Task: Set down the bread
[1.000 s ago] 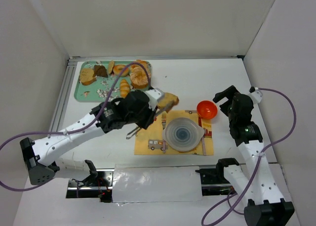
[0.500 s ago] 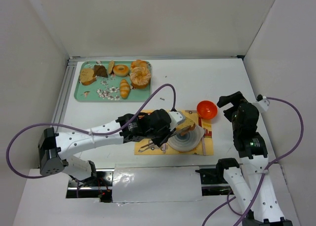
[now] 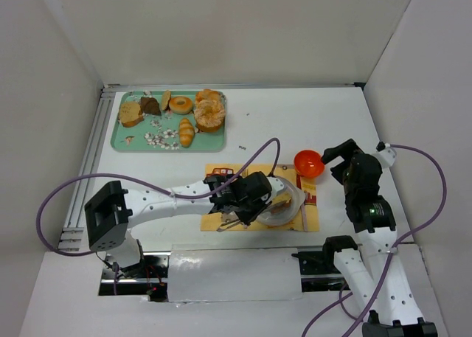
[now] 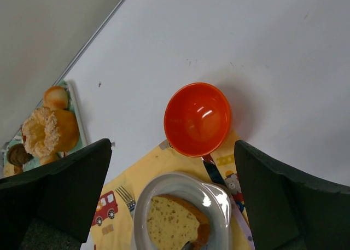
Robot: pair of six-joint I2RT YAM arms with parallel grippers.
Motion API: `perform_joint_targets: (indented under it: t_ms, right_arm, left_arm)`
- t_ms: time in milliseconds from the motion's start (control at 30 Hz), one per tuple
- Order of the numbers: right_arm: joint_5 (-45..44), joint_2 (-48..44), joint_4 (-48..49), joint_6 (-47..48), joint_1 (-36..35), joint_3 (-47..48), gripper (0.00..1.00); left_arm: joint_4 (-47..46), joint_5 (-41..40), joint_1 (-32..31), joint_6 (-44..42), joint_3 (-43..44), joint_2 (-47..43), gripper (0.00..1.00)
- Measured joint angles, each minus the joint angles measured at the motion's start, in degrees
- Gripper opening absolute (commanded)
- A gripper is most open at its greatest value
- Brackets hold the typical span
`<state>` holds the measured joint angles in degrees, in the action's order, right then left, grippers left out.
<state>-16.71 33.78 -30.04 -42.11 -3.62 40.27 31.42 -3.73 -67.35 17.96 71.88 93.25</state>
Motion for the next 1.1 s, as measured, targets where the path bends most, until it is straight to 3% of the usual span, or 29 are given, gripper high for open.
perform_joint_targets:
  t_ms: [267, 467, 800, 1100]
  right_arm:
    - [0.02, 0.61, 0.02, 0.02, 0.00, -0.61, 1.00]
    - [0.02, 0.50, 0.04, 0.02, 0.00, -1.64, 1.00]
    - [0.02, 0.07, -0.02, 0.02, 0.00, -2.08, 1.00]
    - [0.37, -0.39, -0.07, 0.00, 0.00, -2.40, 1.00]
  left_arm:
    - [-0.26, 2.23, 0.02, 0.11, 1.55, 2.25, 0.10]
    - [-0.39, 2.89, 0.02, 0.26, 2.38, 2.34, 0.27]
    - [-0.31, 2.67, 0.02, 0.39, 2.89, 2.34, 0.47]
    - [0.09, 1.90, 0.00, 0.57, 2.89, 1.95, 0.49]
